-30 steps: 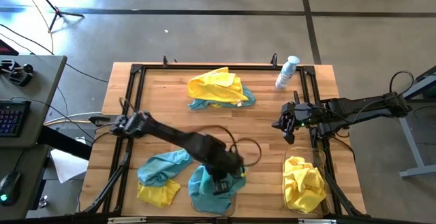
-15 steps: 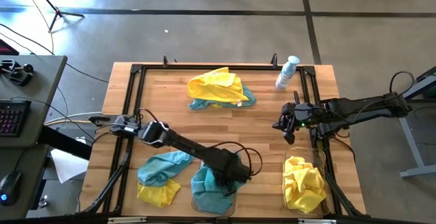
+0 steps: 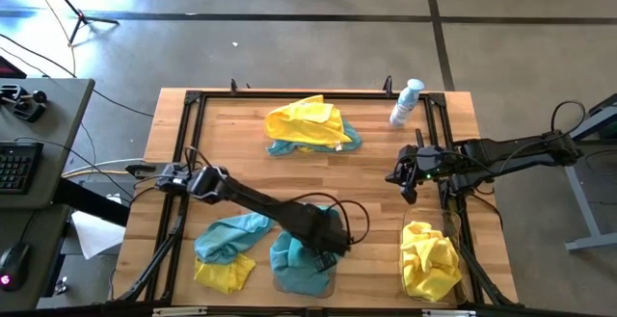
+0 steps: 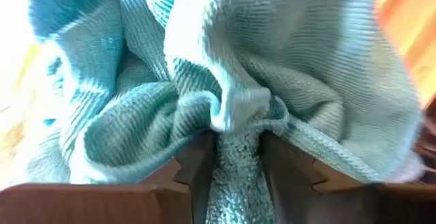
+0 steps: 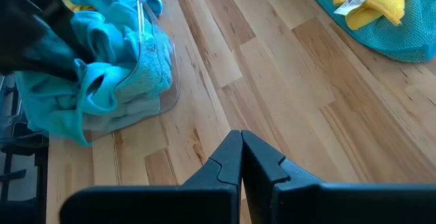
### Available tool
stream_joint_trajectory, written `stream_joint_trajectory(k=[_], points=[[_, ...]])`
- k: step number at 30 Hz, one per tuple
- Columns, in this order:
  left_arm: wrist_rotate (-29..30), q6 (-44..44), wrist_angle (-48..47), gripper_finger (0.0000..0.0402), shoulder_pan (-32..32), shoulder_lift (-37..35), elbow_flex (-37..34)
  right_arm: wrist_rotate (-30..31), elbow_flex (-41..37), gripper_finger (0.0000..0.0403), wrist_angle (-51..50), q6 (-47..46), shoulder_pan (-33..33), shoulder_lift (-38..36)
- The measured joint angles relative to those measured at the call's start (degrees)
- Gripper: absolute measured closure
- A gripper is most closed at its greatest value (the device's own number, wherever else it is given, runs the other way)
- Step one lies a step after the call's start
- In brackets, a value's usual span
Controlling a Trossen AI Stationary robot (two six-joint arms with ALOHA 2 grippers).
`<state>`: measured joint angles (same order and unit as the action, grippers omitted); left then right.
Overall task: Sort microfiber towel by color & place in baskets
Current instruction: Put the blue towel into the left transparent bin, then put the yellow towel into the right transparent bin
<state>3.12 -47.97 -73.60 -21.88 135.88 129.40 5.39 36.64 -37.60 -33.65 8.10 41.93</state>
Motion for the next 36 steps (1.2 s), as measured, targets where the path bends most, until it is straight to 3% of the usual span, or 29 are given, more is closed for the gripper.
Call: stream_joint_trajectory(k=[7, 20, 25, 36], points=[[1.4, -0.5, 0.1, 0.0283, -1.2, -4.3, 0.0, 0.1, 0.0, 0.0402, 0.0, 0.0, 0.0, 0.0], [10.4, 4.6, -2.9, 0.0284, -3.1, -10.9, 0.1, 0.4, 0.0, 0.0402, 2.8, -1.7, 0.0, 0.1], [17.1, 14.6, -3.8, 0.0294, -3.6, -11.0, 0.1, 0.5, 0.0, 0.0402, 8.5, -3.5, 0.0, 0.1], [23.1, 25.0, -10.0, 0.0318, -2.0, -11.0, 0.1, 0.4, 0.0, 0.0402, 21.1, -4.7, 0.2, 3.3]])
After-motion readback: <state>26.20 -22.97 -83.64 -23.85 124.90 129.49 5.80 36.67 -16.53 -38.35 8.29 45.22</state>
